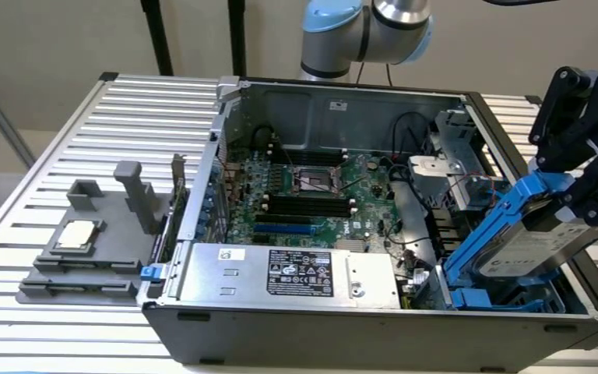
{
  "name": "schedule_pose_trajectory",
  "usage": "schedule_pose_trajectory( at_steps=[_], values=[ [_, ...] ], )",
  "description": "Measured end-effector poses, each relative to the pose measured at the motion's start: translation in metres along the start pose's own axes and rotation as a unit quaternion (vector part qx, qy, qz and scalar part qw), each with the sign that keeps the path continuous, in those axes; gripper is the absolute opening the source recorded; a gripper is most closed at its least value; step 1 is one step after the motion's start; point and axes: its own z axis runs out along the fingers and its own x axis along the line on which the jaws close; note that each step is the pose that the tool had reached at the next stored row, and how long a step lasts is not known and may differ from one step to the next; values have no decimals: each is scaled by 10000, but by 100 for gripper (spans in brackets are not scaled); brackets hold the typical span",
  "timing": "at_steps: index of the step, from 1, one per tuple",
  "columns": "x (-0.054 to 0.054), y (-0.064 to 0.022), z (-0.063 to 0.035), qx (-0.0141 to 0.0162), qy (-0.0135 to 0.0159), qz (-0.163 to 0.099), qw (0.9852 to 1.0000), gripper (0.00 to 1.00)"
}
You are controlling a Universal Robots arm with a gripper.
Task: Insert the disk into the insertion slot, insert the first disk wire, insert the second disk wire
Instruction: 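Insert the disk into the insertion slot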
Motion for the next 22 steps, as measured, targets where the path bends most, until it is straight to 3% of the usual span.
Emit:
schedule_pose_trajectory(
  at_steps=[13,22],
  values=[
    [22,-17,32,-3,-73,-45,10000,33],
    [55,-4,-32,-7,-75,-41,10000,33]
  ],
)
